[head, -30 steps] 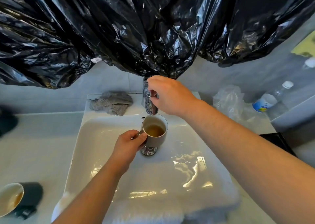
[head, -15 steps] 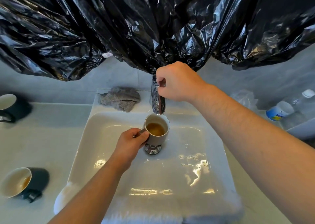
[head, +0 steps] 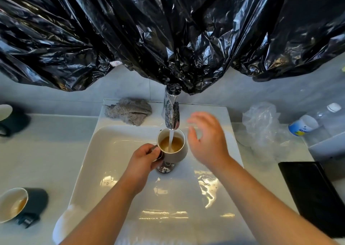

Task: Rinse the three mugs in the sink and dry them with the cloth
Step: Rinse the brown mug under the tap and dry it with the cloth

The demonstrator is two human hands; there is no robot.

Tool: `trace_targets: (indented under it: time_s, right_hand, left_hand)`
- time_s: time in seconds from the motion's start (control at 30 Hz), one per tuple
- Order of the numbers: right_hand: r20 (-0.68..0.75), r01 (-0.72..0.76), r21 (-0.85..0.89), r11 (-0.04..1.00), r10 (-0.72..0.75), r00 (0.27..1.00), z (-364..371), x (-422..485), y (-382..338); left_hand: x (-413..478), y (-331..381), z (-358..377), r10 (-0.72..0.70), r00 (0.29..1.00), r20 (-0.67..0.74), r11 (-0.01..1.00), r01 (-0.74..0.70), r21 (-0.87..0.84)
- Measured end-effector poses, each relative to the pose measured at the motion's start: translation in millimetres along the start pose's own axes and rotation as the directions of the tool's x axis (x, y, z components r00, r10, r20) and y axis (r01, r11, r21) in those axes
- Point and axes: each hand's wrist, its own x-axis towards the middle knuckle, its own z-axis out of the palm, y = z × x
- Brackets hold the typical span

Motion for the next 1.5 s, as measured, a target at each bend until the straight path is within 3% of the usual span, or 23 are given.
trace_targets:
  time_s: [0.07, 0.13, 0.23, 0.47, 0.8, 1.03, 1.2, 1.5]
  right_hand:
    - [0.185, -0.15, 0.052, 0.987, 0.139, 0.973, 10, -23, 8]
    - [0.385, -0.31, 0.089, 0.947, 0.255, 0.887, 15, -27, 14]
    - [0.535, -0.427, 0.166, 0.889, 0.283, 0.796, 18, -24, 18]
    - [0.429, -0.349, 0.123, 0.929, 0.268, 0.863, 23, -29, 20]
    - [0.412, -0.36, 0.105, 0.927, 0.289, 0.864, 29, -31, 20]
    - [0.453, -0.422, 0.202, 0.884, 0.298, 0.84, 33, -30, 19]
    - [0.533, -0.651, 0.392, 0.649, 0.417, 0.737, 38, -33, 8]
    - [0.596, -0.748, 0.53, 0.4, 0.452, 0.664, 50, -34, -4]
  left_hand:
    - [2, -4, 2, -0.032, 0.998, 0.047, 0.996, 0.036, -0.084]
    - [3, -7, 4, -0.055, 0.993, 0.1, 0.982, 0.072, -0.173]
    - [5, -13, 6, -0.086, 0.986, 0.145, 0.953, 0.124, -0.276]
    - [10, -25, 9, -0.114, 0.959, 0.258, 0.858, 0.226, -0.461]
    - [13, -27, 9, -0.121, 0.957, 0.265, 0.853, 0.237, -0.466]
    - [7, -17, 1, -0.118, 0.97, 0.212, 0.915, 0.189, -0.358]
    - [0, -2, -8, -0.057, 0.997, 0.054, 0.993, 0.062, -0.103]
    - [-12, 29, -9, 0.159, 0.984, -0.081, 0.96, -0.135, 0.244]
